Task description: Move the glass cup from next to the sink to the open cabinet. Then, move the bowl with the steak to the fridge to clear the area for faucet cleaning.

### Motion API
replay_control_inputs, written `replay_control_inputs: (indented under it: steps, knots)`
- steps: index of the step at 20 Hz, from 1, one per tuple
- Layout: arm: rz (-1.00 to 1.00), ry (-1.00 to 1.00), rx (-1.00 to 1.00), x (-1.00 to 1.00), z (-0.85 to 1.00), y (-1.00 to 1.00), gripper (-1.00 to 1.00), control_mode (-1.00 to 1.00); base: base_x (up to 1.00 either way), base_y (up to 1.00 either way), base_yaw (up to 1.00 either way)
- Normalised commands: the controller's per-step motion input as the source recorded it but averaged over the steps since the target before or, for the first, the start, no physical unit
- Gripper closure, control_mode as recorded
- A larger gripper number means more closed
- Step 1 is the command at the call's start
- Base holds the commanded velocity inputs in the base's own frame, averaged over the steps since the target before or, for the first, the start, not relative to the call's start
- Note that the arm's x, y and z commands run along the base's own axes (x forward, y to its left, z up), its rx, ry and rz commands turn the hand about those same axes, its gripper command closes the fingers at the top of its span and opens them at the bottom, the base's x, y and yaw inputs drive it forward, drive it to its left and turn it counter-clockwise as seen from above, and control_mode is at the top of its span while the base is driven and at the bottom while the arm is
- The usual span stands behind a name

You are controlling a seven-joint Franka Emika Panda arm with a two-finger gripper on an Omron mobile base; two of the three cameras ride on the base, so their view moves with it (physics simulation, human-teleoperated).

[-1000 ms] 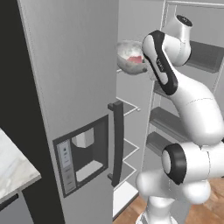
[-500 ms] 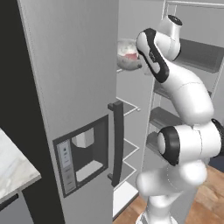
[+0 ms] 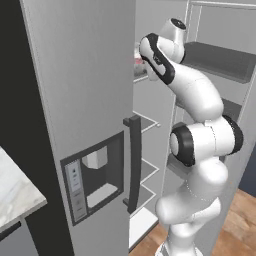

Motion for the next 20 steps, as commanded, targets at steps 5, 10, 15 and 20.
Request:
replay_control_inputs:
  steps: [5, 10, 15, 20]
  knots:
    - [0.0, 0.05, 0.0, 0.88, -0.05, 0.43, 1.0, -1.0, 0.0, 0.0, 0.0]
    - [0.0, 0.1, -0.01, 0.78, -0.12, 0.33, 1.0, -1.0, 0.0, 0.0, 0.0]
    - [0.0, 0.09, -0.01, 0.32, -0.05, 0.11, -1.0, -1.0, 0.0, 0.0, 0.0]
    - [0.0, -0.02, 0.0, -0.47, 0.0, -0.05, -1.0, -1.0, 0.0, 0.0, 0.0]
